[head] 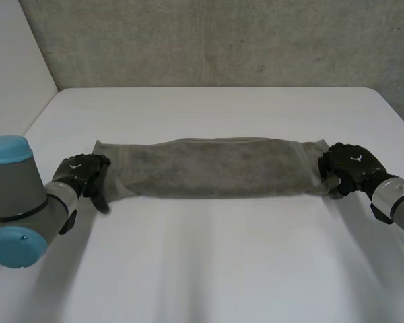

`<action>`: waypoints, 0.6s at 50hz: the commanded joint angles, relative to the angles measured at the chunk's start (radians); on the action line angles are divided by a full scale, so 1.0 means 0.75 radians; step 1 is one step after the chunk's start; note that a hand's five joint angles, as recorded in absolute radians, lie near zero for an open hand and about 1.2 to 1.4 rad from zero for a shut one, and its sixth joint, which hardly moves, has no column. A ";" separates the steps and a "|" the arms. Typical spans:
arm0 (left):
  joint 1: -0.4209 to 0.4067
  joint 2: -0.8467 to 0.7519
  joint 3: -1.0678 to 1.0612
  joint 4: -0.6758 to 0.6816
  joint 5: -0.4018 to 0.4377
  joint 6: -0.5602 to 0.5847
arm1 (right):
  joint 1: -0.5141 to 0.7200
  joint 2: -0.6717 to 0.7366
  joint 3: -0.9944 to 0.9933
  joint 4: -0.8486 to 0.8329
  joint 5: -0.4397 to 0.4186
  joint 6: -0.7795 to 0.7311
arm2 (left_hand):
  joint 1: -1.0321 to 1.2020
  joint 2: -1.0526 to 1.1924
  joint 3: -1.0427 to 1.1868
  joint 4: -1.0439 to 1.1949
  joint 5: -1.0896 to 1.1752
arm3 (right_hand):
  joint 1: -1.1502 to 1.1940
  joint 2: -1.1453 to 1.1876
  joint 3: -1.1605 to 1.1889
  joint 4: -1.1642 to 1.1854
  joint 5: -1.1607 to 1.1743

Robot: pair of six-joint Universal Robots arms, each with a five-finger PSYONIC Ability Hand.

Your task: Fold the towel.

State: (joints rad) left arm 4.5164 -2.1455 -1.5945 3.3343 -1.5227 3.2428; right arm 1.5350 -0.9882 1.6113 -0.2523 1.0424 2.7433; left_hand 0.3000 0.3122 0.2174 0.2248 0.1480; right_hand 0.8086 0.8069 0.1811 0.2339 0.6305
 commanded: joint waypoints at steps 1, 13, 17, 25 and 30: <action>0.000 -0.060 0.066 -0.001 -0.013 0.000 | 0.001 0.054 -0.009 -0.032 0.003 -0.005 | 0.088 0.072 -0.057 -0.067 0.058 | 0.244 0.246 -0.009 -0.079 0.248; 0.002 -0.097 0.122 0.001 -0.070 0.000 | -0.046 0.037 -0.040 -0.087 0.013 -0.019 | 0.382 0.366 -0.057 -0.067 0.352 | 0.783 0.786 -0.009 -0.079 0.788; 0.004 -0.091 0.118 0.001 -0.070 0.000 | -0.077 0.005 -0.056 -0.073 0.011 -0.042 | 0.382 0.366 -0.057 -0.067 0.352 | 0.783 0.786 -0.009 -0.079 0.788; -0.013 -0.082 0.095 -0.003 -0.068 -0.002 | -0.067 -0.002 -0.048 -0.062 0.013 -0.087 | 0.542 0.526 -0.057 -0.067 0.512 | 0.783 0.786 -0.009 -0.079 0.788; -0.062 -0.076 0.077 -0.001 -0.068 -0.002 | -0.065 -0.004 -0.056 -0.052 0.007 -0.099 | 0.797 0.781 -0.057 -0.067 0.767 | 0.783 0.786 -0.009 -0.079 0.788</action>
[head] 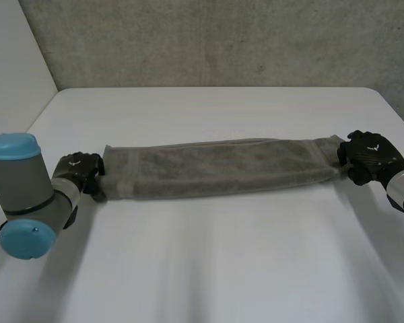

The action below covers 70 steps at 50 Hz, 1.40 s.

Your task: Fold the towel.

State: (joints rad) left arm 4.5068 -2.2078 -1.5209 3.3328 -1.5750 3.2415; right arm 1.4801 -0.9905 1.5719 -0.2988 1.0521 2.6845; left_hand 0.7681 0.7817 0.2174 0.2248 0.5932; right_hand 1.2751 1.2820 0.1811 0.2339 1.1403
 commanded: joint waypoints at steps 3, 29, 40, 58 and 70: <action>-0.049 0.031 -0.040 0.001 0.002 0.000 | -0.006 -0.001 -0.010 0.002 -0.010 -0.031 | 0.165 0.147 -0.057 -0.067 0.165 | 0.162 0.152 -0.009 -0.079 0.109; -0.037 0.187 -0.189 0.003 0.002 -0.002 | -0.219 0.008 -0.089 0.045 -0.051 -0.340 | -0.352 -0.370 -0.057 -0.067 -0.351 | 0.162 0.152 -0.009 -0.079 0.109; -0.033 0.234 -0.195 0.005 0.000 -0.002 | -0.064 -0.176 -0.175 0.133 -0.065 -0.325 | -0.485 -0.503 -0.057 -0.067 -0.484 | 0.162 0.152 -0.009 -0.079 0.109; 0.014 0.264 -0.220 0.005 0.000 -0.006 | 0.881 0.062 -0.515 0.124 0.080 -0.292 | -0.559 -0.578 -0.057 -0.067 -0.559 | 0.162 0.152 -0.009 -0.079 0.109; 0.016 0.270 -0.232 0.005 0.000 -0.008 | 1.119 0.349 -0.648 0.085 0.090 -0.303 | -0.579 -0.597 -0.057 -0.067 -0.579 | -0.475 -0.484 -0.009 -0.079 -0.528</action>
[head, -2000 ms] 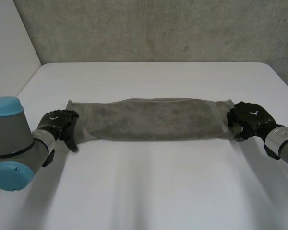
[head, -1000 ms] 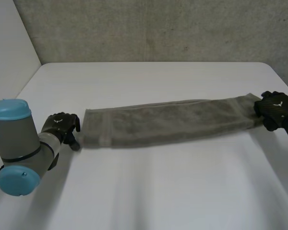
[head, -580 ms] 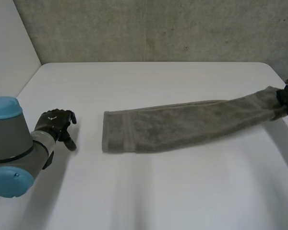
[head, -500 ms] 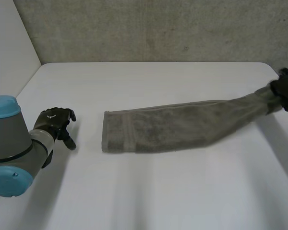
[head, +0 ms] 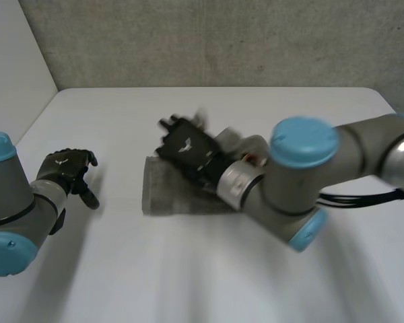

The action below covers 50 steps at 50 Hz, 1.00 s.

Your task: Fold the towel.

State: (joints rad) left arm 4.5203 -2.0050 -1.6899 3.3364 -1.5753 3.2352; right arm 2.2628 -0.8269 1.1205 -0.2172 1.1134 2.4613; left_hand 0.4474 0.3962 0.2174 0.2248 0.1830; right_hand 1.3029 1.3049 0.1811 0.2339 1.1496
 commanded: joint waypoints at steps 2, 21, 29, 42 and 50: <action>-0.004 0.000 -0.007 0.000 0.000 0.000 | 0.082 0.155 -0.038 -0.015 0.023 -0.007 | -0.155 -0.087 -0.057 -0.067 -0.035 | -1.504 -1.507 -0.009 -0.079 -1.533; -0.212 0.033 0.108 -0.002 0.012 -0.006 | -0.341 -0.380 0.516 0.036 0.023 0.314 | -0.218 -0.150 -0.057 -0.067 -0.098 | -1.504 -1.507 -0.009 -0.079 -1.533; -0.369 0.008 0.228 -0.016 0.010 -0.026 | -0.520 -0.427 0.674 0.034 -0.004 0.412 | -0.218 -0.150 -0.057 -0.067 -0.098 | -1.504 -1.507 -0.009 -0.079 -1.533; -0.505 -0.172 0.429 -0.035 0.088 -0.260 | -0.571 -0.280 0.717 0.018 -0.047 0.494 | -0.187 -0.118 -0.057 -0.067 -0.067 | -1.394 -1.397 -0.009 -0.079 -1.422; -0.542 -0.337 0.601 -0.022 0.063 -0.274 | -0.573 -0.174 0.705 -0.048 -0.043 0.476 | -0.167 -0.099 -0.057 -0.067 -0.047 | -1.053 -1.055 -0.009 -0.079 -1.081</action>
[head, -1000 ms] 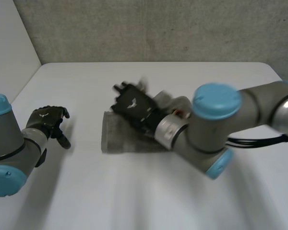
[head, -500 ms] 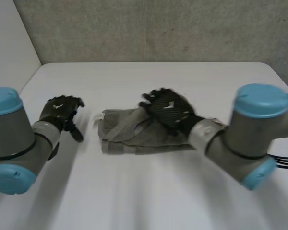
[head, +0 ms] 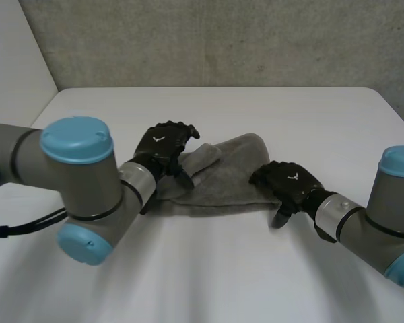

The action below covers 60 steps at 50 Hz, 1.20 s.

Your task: Fold the towel.

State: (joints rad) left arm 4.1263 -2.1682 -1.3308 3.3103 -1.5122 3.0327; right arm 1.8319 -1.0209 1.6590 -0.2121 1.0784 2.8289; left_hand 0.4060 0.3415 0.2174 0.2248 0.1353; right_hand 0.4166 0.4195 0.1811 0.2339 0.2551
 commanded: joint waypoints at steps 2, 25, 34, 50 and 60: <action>-0.012 -0.154 0.157 0.014 -0.035 -0.004 | 0.004 0.103 -0.019 -0.067 0.010 -0.017 | -0.104 -0.018 -0.057 -0.067 0.024 | 0.184 0.180 -0.009 -0.079 0.166; 0.223 -0.355 0.294 0.114 -0.389 0.255 | 0.020 0.067 -0.017 -0.137 0.016 -0.023 | -0.057 0.029 -0.057 -0.067 0.071 | 1.065 1.061 -0.009 -0.079 1.048; 0.254 -0.241 0.134 0.104 -0.430 0.282 | 0.018 0.060 -0.021 -0.134 0.016 -0.023 | -0.069 0.017 -0.057 -0.067 0.060 | 1.057 1.053 -0.009 -0.079 1.040; 0.094 0.050 -0.142 0.098 -0.295 0.213 | -0.021 0.048 0.013 -0.124 0.012 -0.025 | -0.131 -0.045 -0.057 -0.067 -0.003 | 1.088 1.084 -0.009 -0.079 1.071; 0.113 0.105 -0.259 0.098 -0.293 0.211 | -0.190 -0.095 0.097 -0.073 -0.055 -0.245 | -0.190 -0.104 -0.057 -0.067 -0.062 | 1.306 1.302 -0.009 -0.079 1.289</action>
State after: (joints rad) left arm 4.1996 -2.1094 -1.4846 3.3839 -1.7299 3.1906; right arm 1.7514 -1.0273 1.7051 -0.2902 1.0693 2.7523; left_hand 0.3838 0.3338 0.2174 0.2248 0.1219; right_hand 1.2919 1.2380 0.1811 0.2339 1.1542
